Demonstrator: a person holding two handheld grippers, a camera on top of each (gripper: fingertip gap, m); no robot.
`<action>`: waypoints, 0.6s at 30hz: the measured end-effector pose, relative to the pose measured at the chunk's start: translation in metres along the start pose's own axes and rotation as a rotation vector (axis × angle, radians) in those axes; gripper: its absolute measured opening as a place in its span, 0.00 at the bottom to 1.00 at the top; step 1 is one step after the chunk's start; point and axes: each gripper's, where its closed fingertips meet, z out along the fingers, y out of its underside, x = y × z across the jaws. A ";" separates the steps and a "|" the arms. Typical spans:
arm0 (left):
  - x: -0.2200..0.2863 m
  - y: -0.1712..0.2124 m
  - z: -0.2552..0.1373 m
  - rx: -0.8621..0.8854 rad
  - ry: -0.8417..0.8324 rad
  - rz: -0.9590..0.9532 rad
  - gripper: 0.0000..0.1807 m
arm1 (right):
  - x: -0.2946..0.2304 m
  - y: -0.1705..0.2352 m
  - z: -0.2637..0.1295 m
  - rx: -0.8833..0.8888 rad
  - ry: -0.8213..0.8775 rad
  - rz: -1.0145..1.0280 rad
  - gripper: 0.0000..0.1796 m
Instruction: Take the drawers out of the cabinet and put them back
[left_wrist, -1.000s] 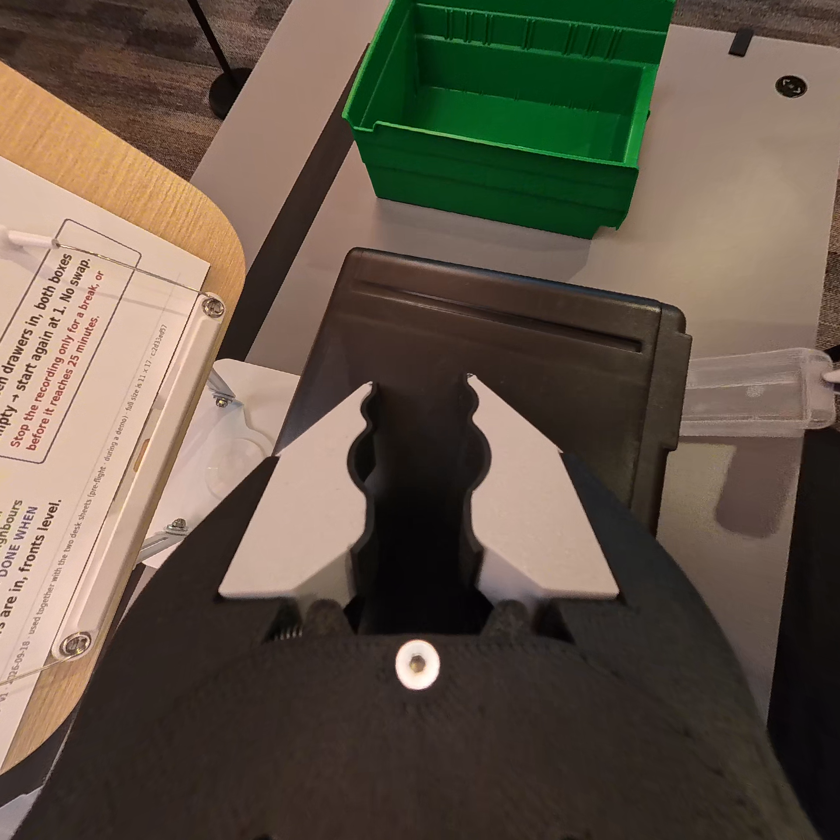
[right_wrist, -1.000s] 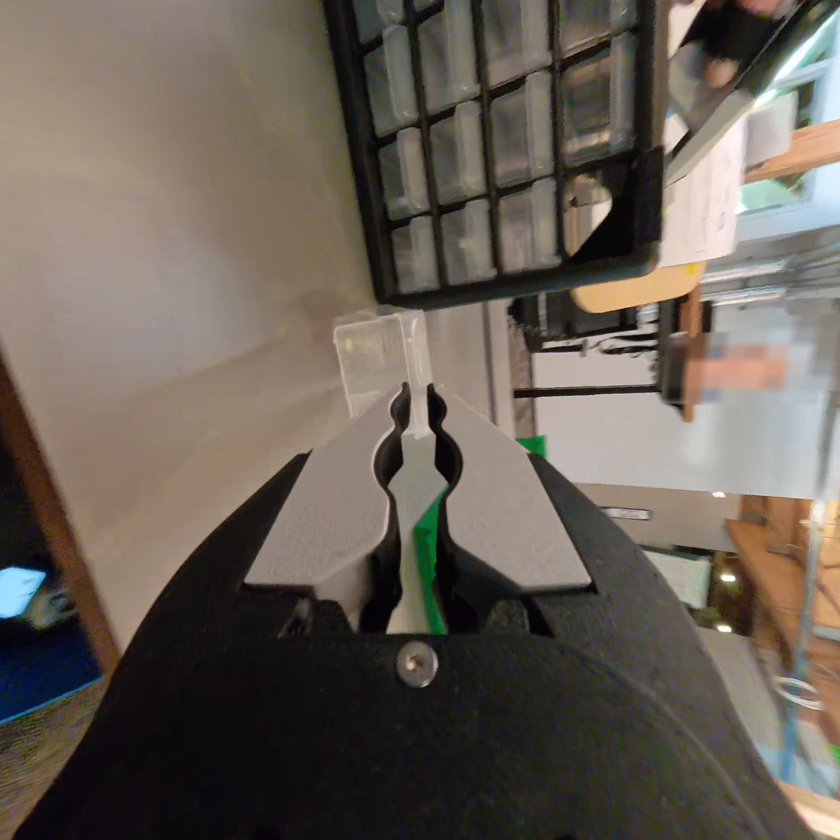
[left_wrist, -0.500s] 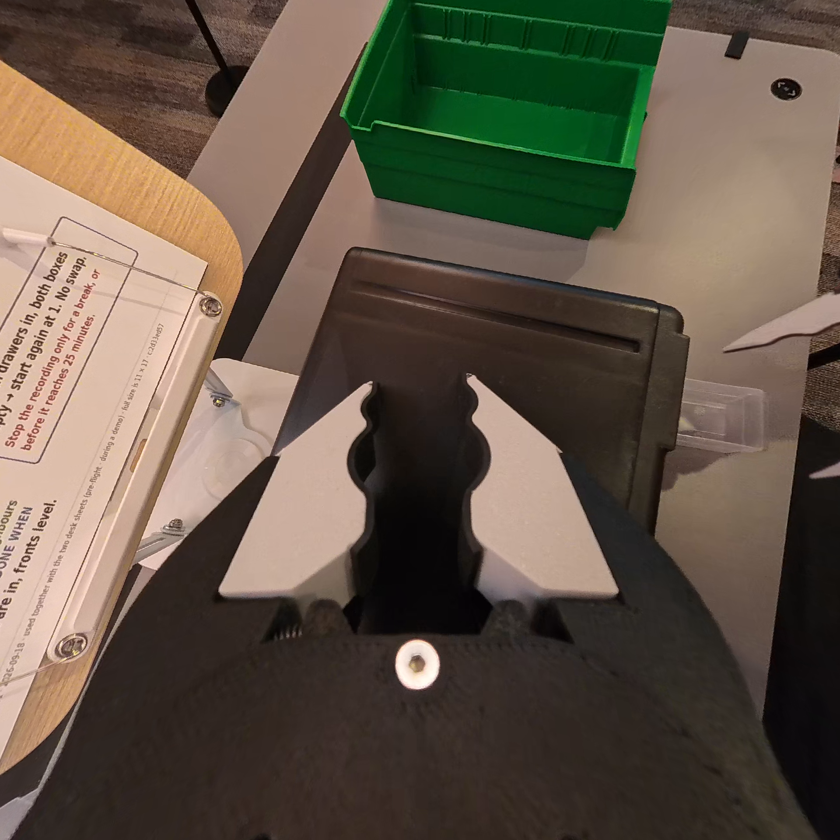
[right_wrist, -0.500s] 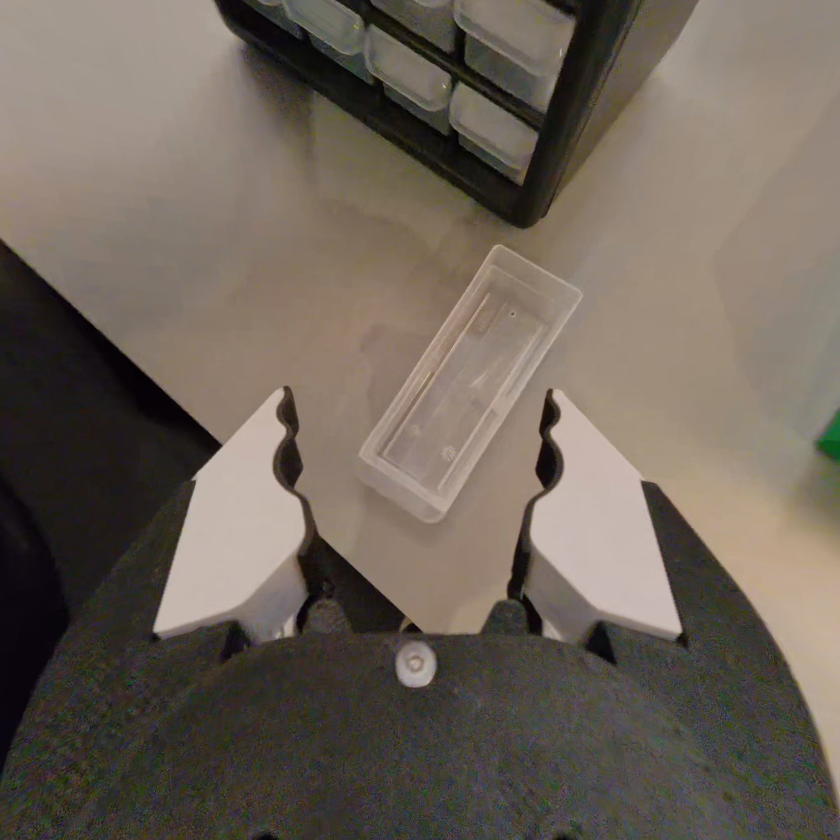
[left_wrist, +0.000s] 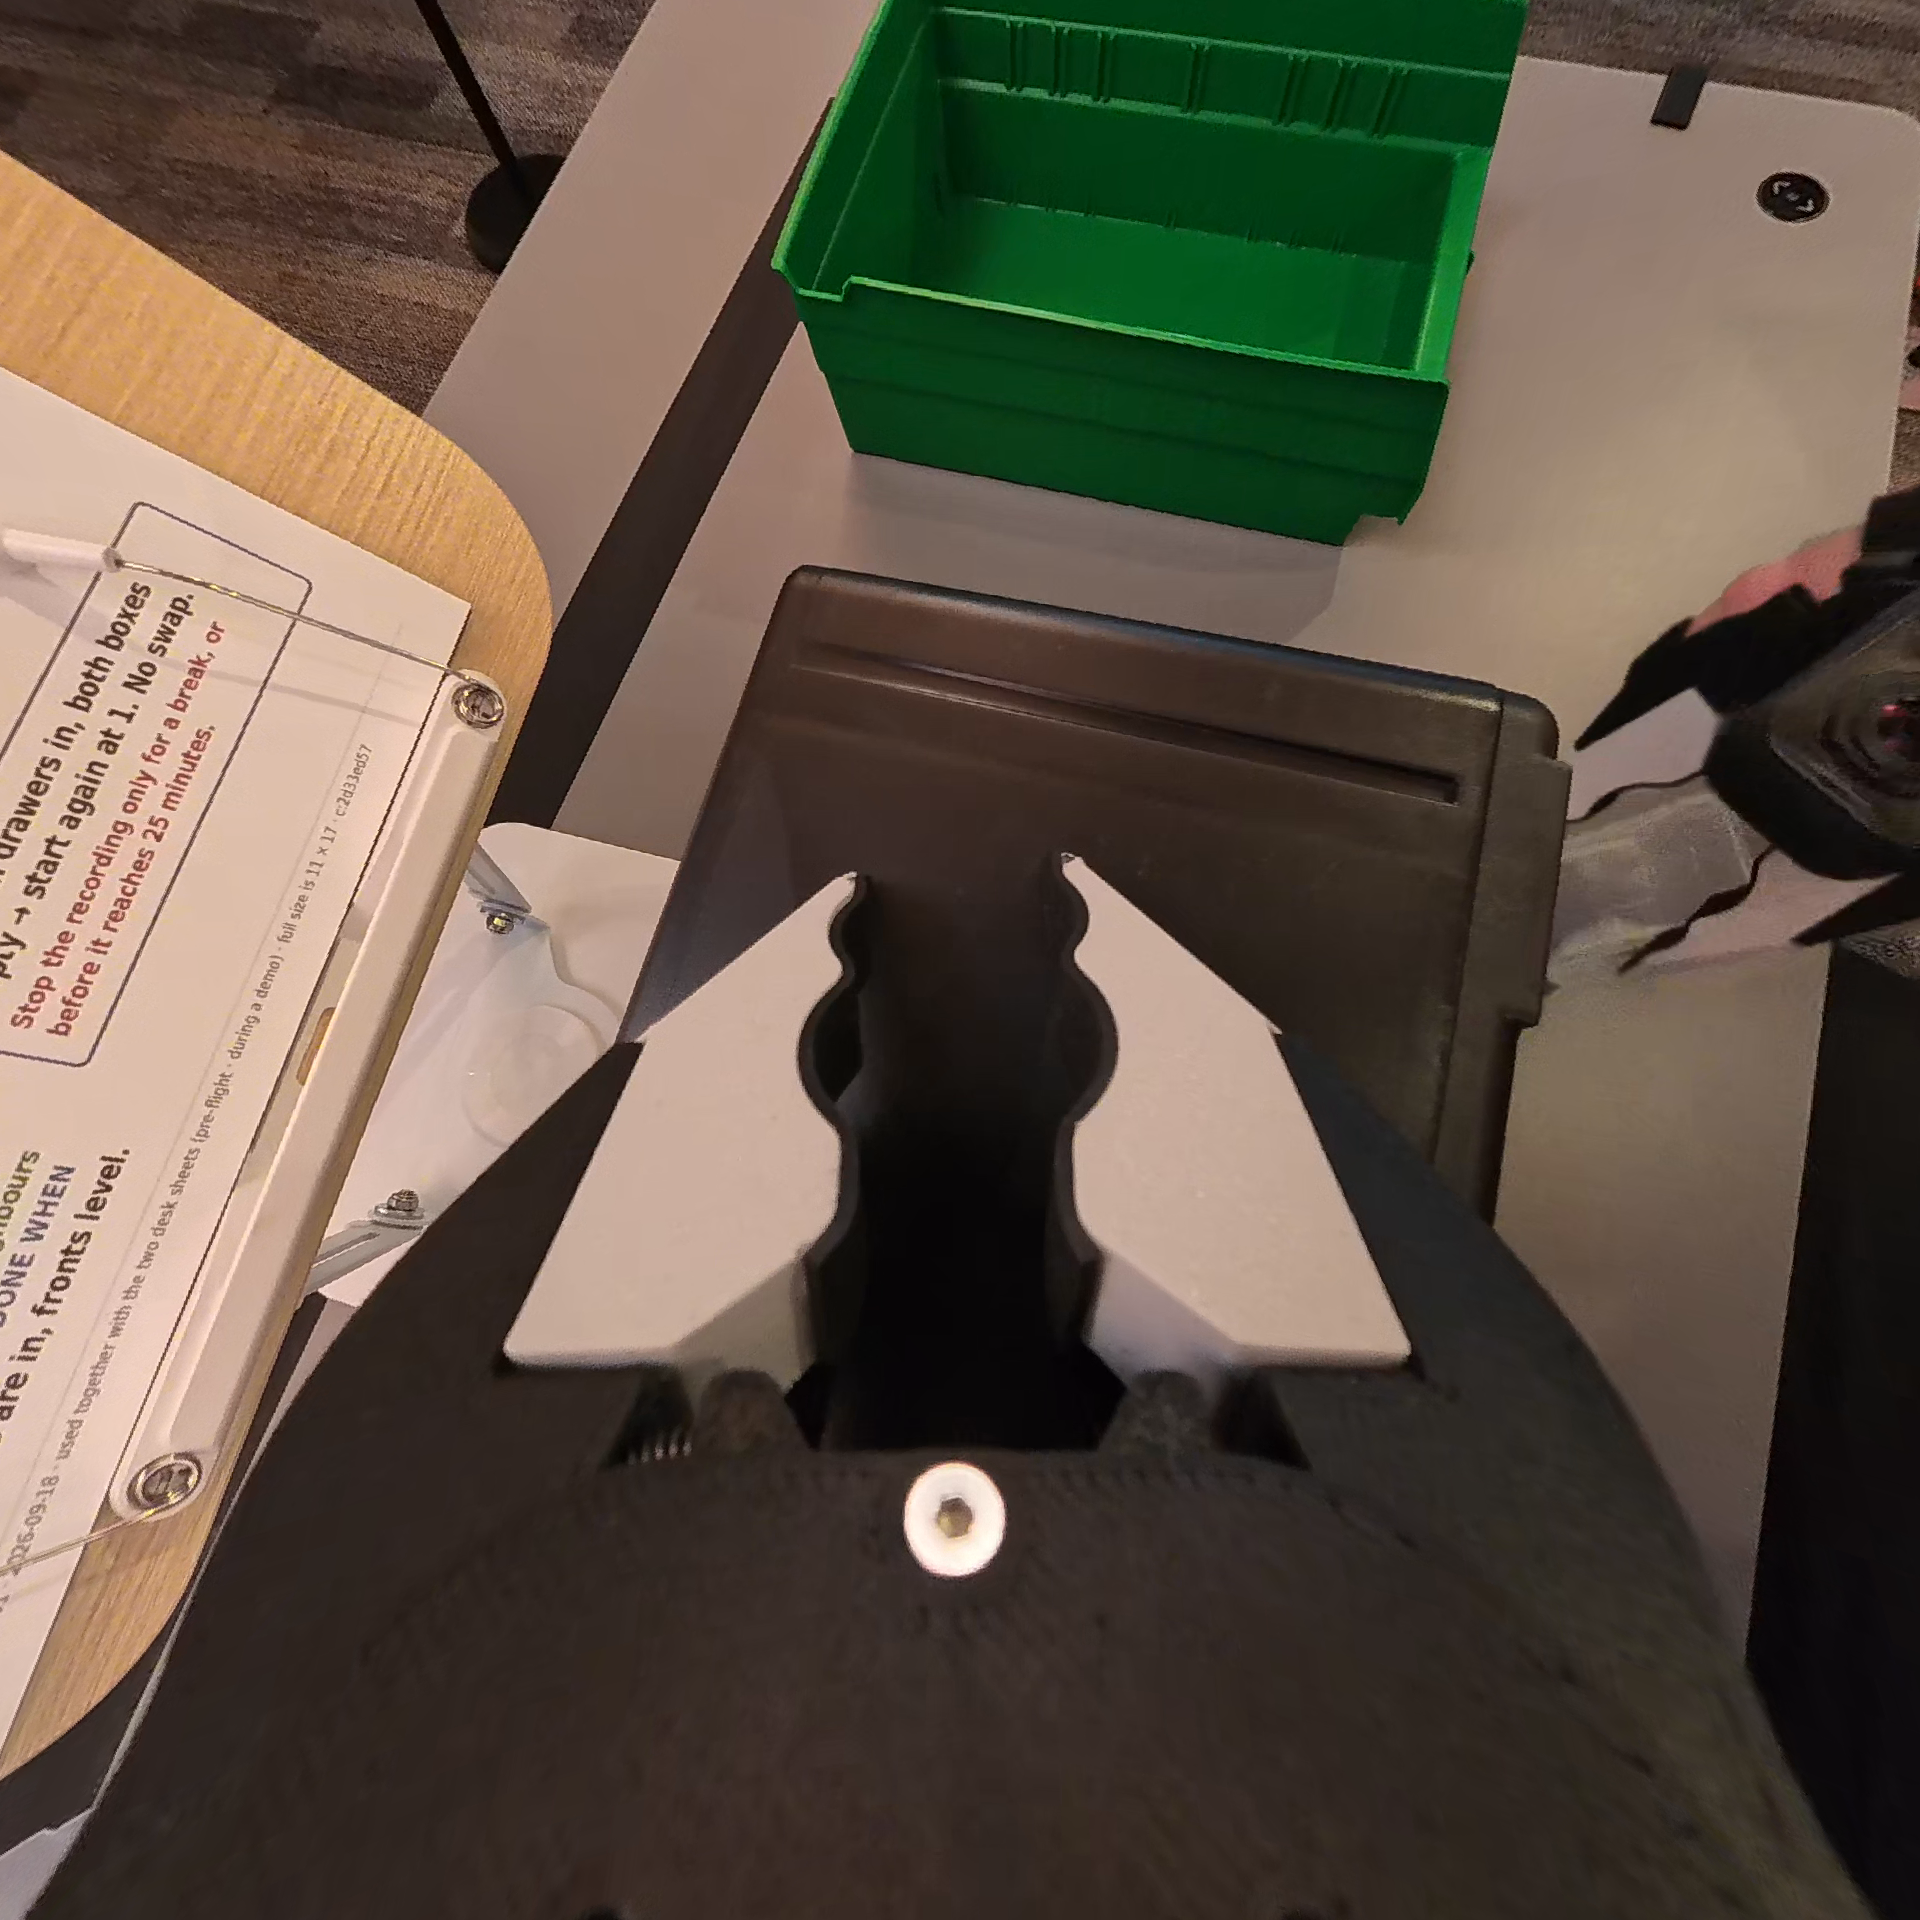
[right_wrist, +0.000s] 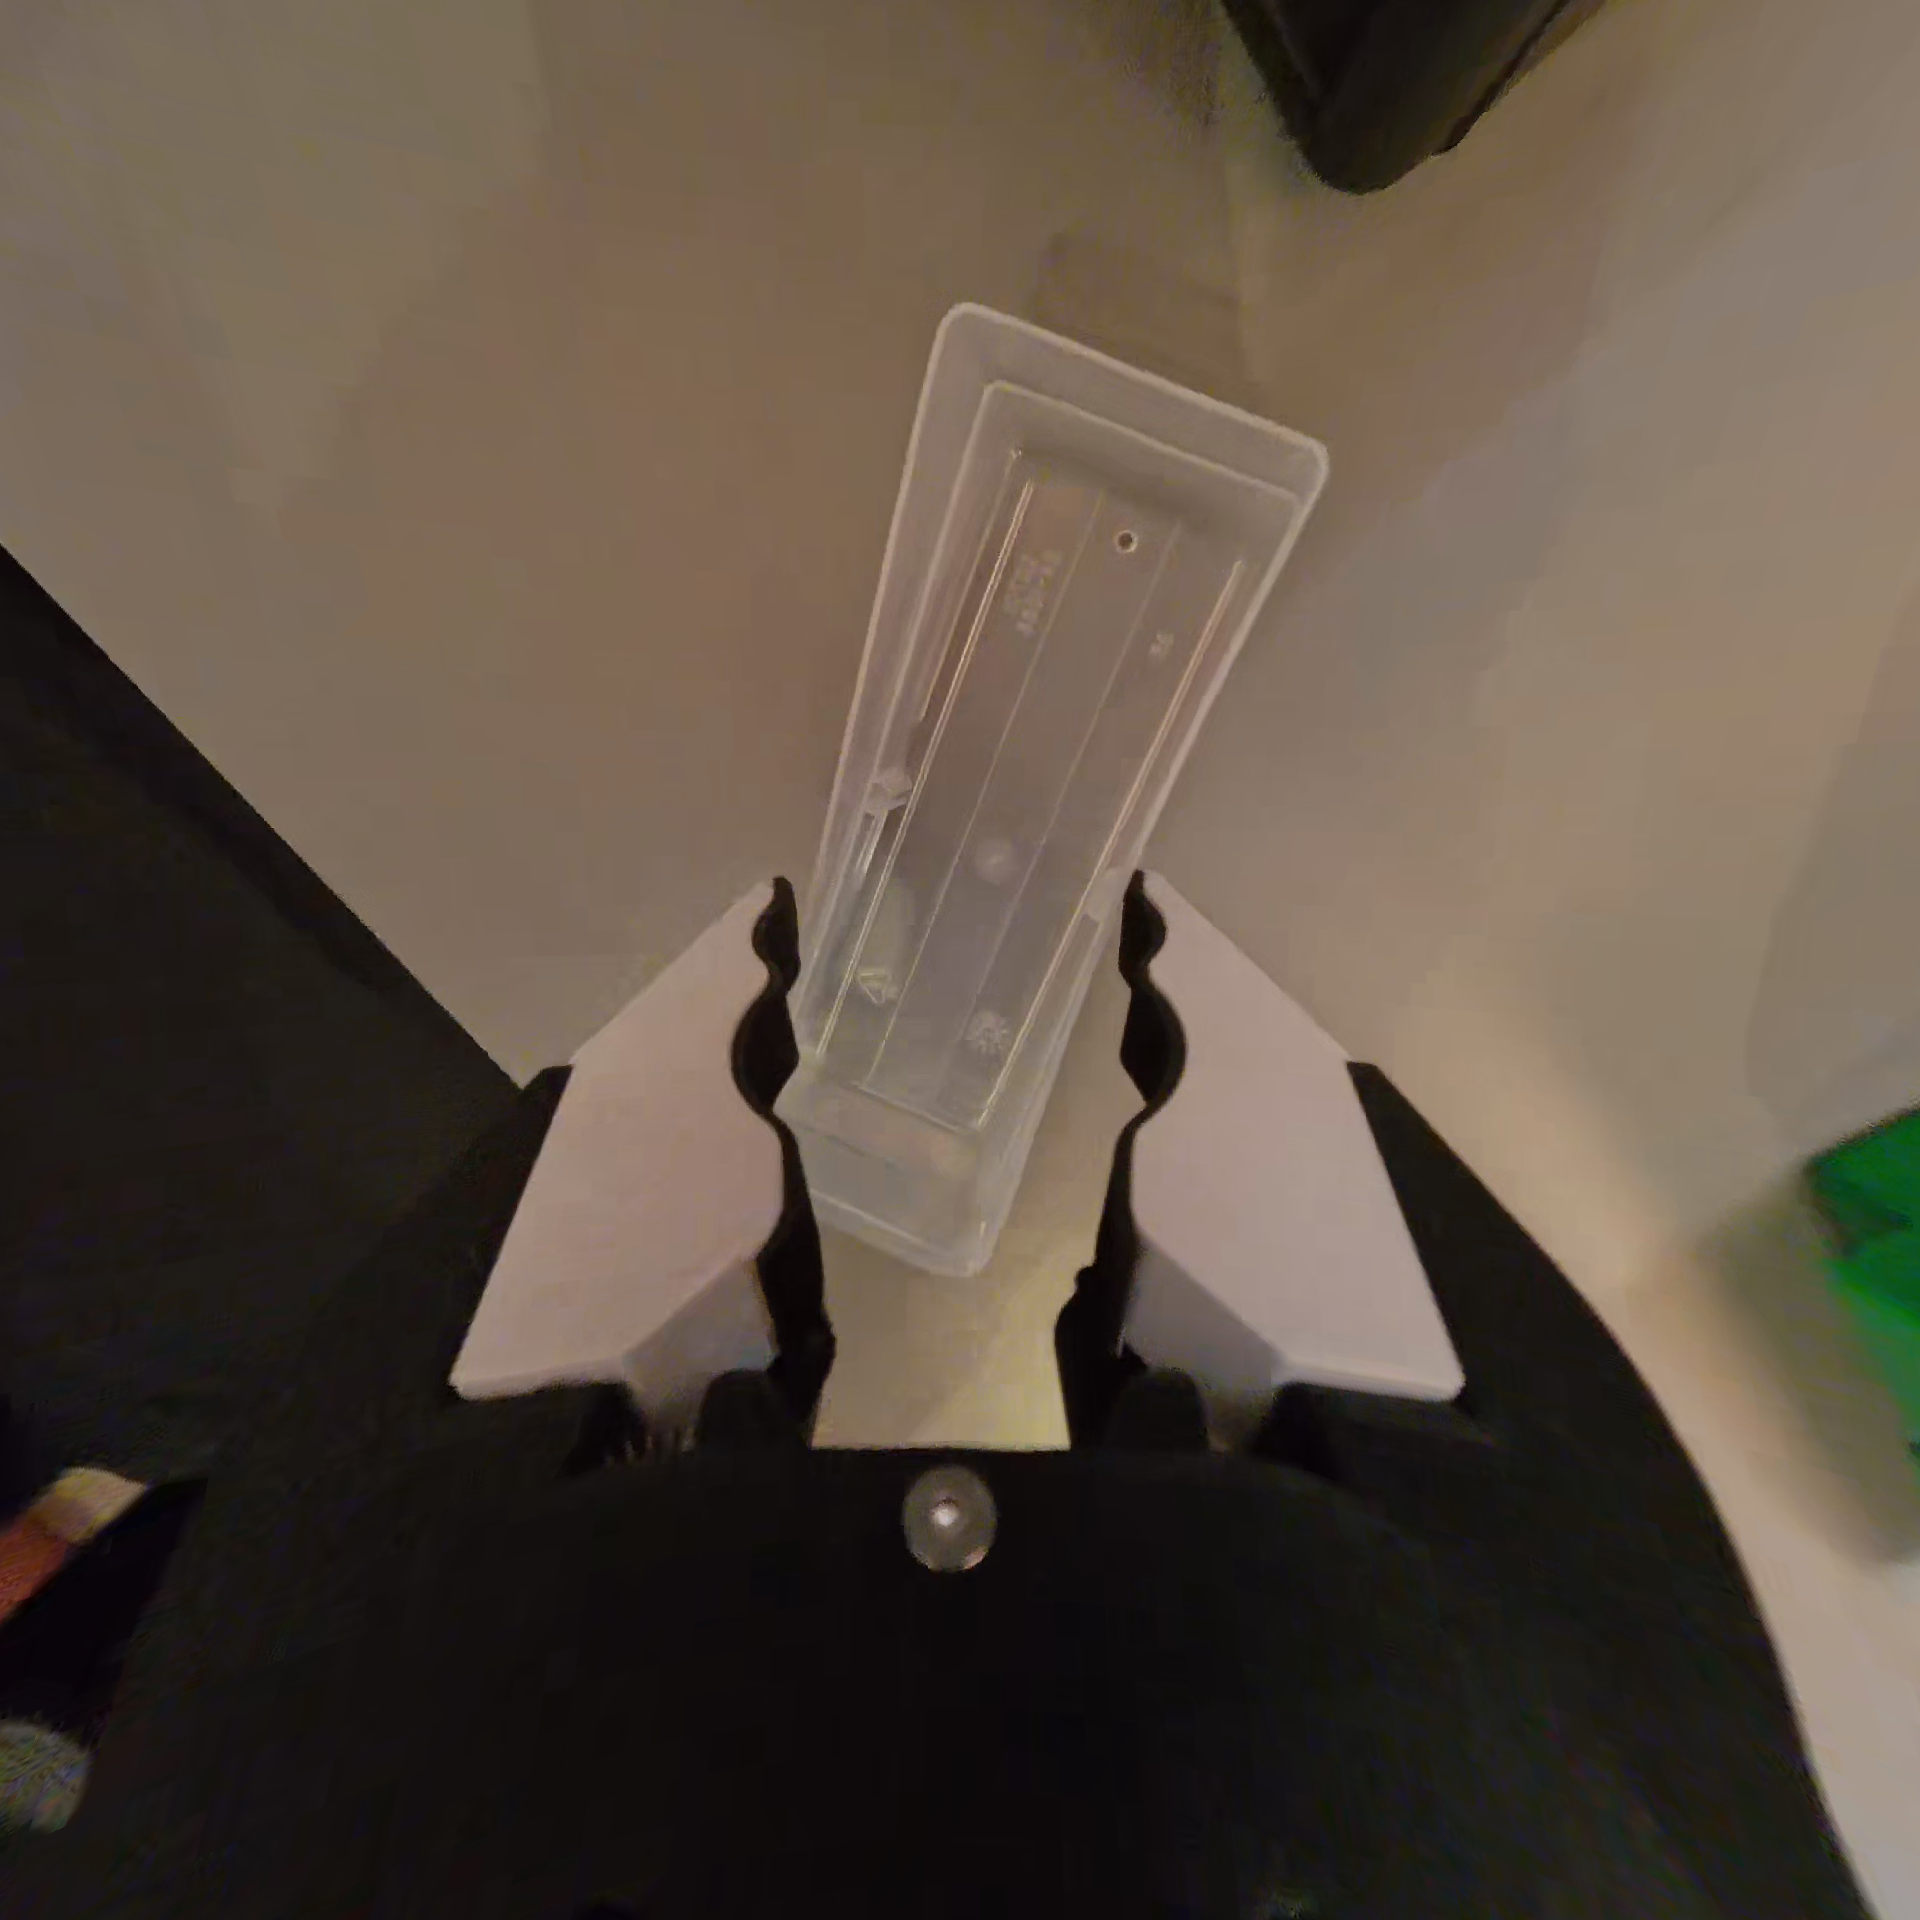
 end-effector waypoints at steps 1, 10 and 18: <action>0.000 0.000 0.000 0.000 -0.001 0.002 0.18 | 0.003 0.000 -0.005 0.009 0.005 -0.030 0.34; 0.001 0.000 0.000 0.001 -0.001 0.010 0.18 | 0.121 -0.012 -0.138 0.129 0.322 -0.304 0.32; 0.002 0.000 0.000 0.002 -0.005 0.023 0.16 | 0.288 0.017 -0.166 -0.150 0.455 -0.405 0.32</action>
